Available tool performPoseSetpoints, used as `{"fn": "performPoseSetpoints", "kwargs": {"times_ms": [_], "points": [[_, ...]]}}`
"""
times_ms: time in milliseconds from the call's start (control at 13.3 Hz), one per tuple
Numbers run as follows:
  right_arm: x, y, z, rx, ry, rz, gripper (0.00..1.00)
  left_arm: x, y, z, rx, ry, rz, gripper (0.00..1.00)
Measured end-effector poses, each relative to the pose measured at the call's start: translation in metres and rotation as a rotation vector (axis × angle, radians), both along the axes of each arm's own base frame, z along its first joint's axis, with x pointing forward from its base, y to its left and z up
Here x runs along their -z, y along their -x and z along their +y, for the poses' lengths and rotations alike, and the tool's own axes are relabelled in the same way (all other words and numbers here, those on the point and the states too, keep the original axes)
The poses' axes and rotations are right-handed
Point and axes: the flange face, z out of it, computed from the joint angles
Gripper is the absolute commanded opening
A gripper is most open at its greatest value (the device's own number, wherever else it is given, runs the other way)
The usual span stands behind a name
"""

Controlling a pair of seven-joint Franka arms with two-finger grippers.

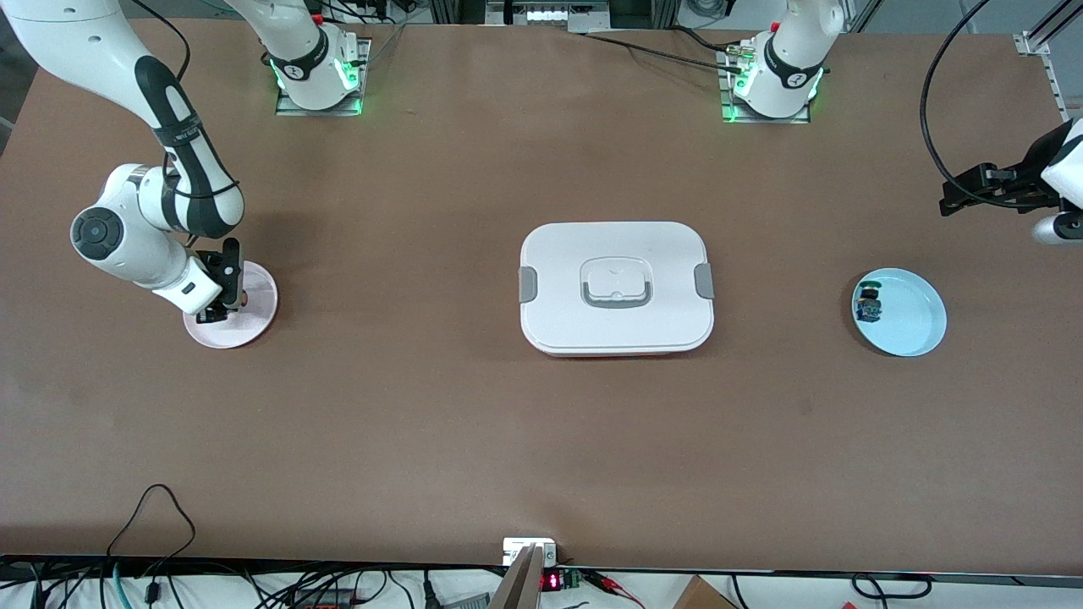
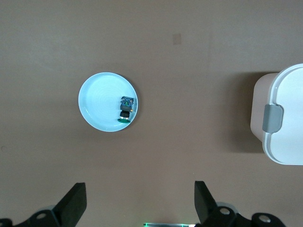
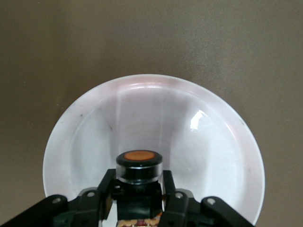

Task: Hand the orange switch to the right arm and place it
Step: 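Open the right gripper to release the switch on the plate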

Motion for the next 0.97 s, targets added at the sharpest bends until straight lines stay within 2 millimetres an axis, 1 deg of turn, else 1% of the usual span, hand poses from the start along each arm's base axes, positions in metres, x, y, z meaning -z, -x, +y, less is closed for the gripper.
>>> {"fn": "performPoseSetpoints", "kwargs": {"times_ms": [150, 300, 450, 525, 675, 825, 975], "points": [[0.0, 0.0, -0.001, 0.003, -0.001, -0.001, 1.0, -0.005, 0.0, 0.002, -0.003, -0.001, -0.012, 1.0], [-0.006, -0.004, 0.003, -0.002, -0.004, -0.012, 1.0, -0.012, -0.001, 0.001, -0.002, -0.001, -0.026, 1.0], [-0.019, -0.008, 0.006, 0.013, -0.019, -0.013, 1.0, -0.013, -0.001, 0.0, 0.0, -0.001, -0.028, 1.0], [-0.029, -0.011, 0.006, 0.04, -0.039, -0.008, 1.0, -0.013, -0.001, 0.0, 0.0, -0.001, -0.028, 1.0], [-0.058, -0.021, 0.006, 0.079, -0.079, -0.003, 1.0, -0.013, -0.001, 0.0, 0.0, -0.001, -0.027, 1.0], [-0.095, -0.035, 0.006, 0.113, -0.097, -0.015, 1.0, -0.013, -0.001, 0.0, 0.0, -0.001, -0.027, 1.0], [-0.135, -0.046, 0.007, 0.188, -0.101, -0.018, 1.0, -0.013, -0.001, 0.0, 0.0, -0.001, -0.026, 1.0]]}}
